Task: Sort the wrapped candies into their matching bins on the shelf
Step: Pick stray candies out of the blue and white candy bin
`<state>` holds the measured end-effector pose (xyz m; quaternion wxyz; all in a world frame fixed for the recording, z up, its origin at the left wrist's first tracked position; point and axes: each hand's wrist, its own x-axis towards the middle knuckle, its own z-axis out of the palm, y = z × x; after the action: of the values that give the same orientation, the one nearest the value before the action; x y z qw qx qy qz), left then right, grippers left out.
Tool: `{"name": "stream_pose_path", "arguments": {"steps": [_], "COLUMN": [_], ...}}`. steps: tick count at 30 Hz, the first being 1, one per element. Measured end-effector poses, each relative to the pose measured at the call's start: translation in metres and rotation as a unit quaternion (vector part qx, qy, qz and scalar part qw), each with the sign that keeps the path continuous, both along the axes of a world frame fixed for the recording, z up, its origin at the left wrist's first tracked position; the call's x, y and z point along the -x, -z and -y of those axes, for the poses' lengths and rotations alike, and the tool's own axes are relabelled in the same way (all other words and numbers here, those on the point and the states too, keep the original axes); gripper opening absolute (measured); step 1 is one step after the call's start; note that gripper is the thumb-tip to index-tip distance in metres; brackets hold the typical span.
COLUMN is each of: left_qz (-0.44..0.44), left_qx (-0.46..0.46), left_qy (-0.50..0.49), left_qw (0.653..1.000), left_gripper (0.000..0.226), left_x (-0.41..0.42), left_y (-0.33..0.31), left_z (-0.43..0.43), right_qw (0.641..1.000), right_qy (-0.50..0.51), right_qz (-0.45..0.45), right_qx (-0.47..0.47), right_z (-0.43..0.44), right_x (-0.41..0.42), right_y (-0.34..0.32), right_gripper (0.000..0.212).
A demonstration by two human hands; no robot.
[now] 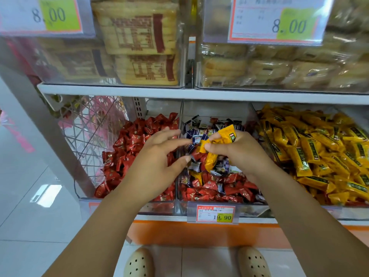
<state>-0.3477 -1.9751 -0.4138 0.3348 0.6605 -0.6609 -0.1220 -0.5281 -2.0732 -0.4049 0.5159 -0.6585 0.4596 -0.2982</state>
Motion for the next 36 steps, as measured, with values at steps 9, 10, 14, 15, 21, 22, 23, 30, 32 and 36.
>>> {"name": "stream_pose_path", "arguments": {"steps": [9, 10, 14, 15, 21, 22, 23, 30, 32, 36], "left_qz": [-0.113, -0.152, -0.213, -0.201, 0.058, 0.074, 0.077, 0.192, 0.226, 0.28], "left_qx": [-0.005, -0.015, -0.004, 0.006, 0.004, -0.002, -0.009, -0.102, -0.103, -0.113], "left_qy": [0.12, 0.14, 0.153, 0.138, 0.062, 0.083, 0.113, 0.166, 0.155, 0.141], "left_qw": [0.986, 0.978, 0.965, 0.97, 0.996, 0.994, 0.991, 0.962, 0.956, 0.943], "left_gripper": [0.06, 0.055, 0.037, 0.036, 0.044, 0.051, 0.058, 0.051, 0.055, 0.055], "left_x": [0.071, 0.083, 0.133, 0.142, 0.174, 0.179, 0.184, 0.199, 0.199, 0.201], "left_y": [-0.014, -0.015, -0.017, -0.017, -0.024, -0.026, -0.026, -0.01, -0.004, -0.002], "left_z": [0.04, 0.046, 0.073, 0.081, 0.137, 0.146, 0.153, 0.162, 0.165, 0.172], "right_qw": [0.995, 0.994, 0.992, 0.989, 0.87, 0.839, 0.825, 0.844, 0.832, 0.829], "right_qy": [0.044, 0.047, 0.094, 0.124, 0.327, 0.332, 0.321, 0.191, 0.173, 0.17], "right_qz": [0.094, 0.1, 0.08, 0.057, -0.248, -0.313, -0.357, -0.45, -0.48, -0.487], "right_qx": [-0.003, -0.006, 0.032, 0.063, 0.273, 0.296, 0.298, 0.22, 0.217, 0.219], "right_z": [-0.015, -0.015, -0.005, 0.002, 0.068, 0.073, 0.076, 0.072, 0.071, 0.071], "right_x": [0.06, 0.072, 0.116, 0.125, 0.17, 0.172, 0.174, 0.177, 0.174, 0.171], "right_y": [-0.024, -0.026, -0.029, -0.028, -0.007, -0.002, 0.003, 0.012, 0.018, 0.023], "right_gripper": [0.008, 0.008, 0.008, 0.006, 0.046, 0.053, 0.064, 0.061, 0.058, 0.059]}}
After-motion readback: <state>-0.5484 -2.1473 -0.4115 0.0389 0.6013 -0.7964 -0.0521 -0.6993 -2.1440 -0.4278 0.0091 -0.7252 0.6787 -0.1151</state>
